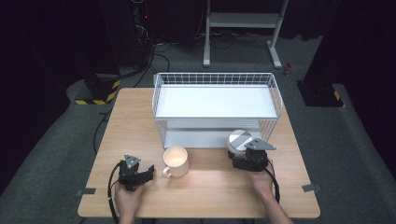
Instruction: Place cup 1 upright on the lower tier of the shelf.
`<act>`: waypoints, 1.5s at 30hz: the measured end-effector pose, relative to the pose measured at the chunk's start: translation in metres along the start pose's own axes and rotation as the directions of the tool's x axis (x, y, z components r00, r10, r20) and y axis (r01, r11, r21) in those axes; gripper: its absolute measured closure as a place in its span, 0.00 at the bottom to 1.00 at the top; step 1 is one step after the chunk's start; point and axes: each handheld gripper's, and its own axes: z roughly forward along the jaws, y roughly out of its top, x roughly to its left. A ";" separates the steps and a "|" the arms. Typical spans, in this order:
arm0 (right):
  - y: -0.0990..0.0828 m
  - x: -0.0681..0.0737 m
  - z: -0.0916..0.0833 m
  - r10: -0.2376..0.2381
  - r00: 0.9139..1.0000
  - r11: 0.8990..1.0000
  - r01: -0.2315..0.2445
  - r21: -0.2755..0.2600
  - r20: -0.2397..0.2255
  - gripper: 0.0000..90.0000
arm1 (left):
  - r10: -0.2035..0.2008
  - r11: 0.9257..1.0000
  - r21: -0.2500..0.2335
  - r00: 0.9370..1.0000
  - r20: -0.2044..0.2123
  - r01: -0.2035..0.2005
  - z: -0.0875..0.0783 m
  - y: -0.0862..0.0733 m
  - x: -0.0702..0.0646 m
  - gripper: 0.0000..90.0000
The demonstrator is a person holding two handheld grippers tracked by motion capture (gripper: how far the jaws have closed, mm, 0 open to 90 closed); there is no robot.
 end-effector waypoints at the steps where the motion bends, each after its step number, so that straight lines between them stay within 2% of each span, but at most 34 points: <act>1: 0.001 -0.001 0.001 0.008 1.000 1.000 -0.008 0.001 0.004 0.21 | 0.001 1.000 0.001 1.000 0.000 -0.001 0.000 0.000 0.000 0.25; 17: 0.013 -0.016 0.021 0.061 0.996 0.998 -0.063 0.028 0.062 0.21 | -0.005 1.000 -0.001 1.000 0.004 0.005 0.000 0.000 0.000 0.25; 21: 0.015 -0.018 0.026 0.035 0.997 0.999 -0.038 0.037 0.068 0.21 | -0.008 1.000 -0.003 1.000 0.006 0.008 0.000 0.000 0.001 0.25; 27: 0.020 -0.018 0.032 0.024 0.997 0.999 -0.028 0.047 0.076 0.21 | -0.008 1.000 -0.003 1.000 0.006 0.008 0.000 0.000 0.001 0.25; 45: 0.022 -0.026 0.043 0.042 0.995 0.999 -0.044 0.021 0.094 0.20 | -0.004 1.000 0.000 1.000 0.004 0.004 0.000 0.000 0.000 0.25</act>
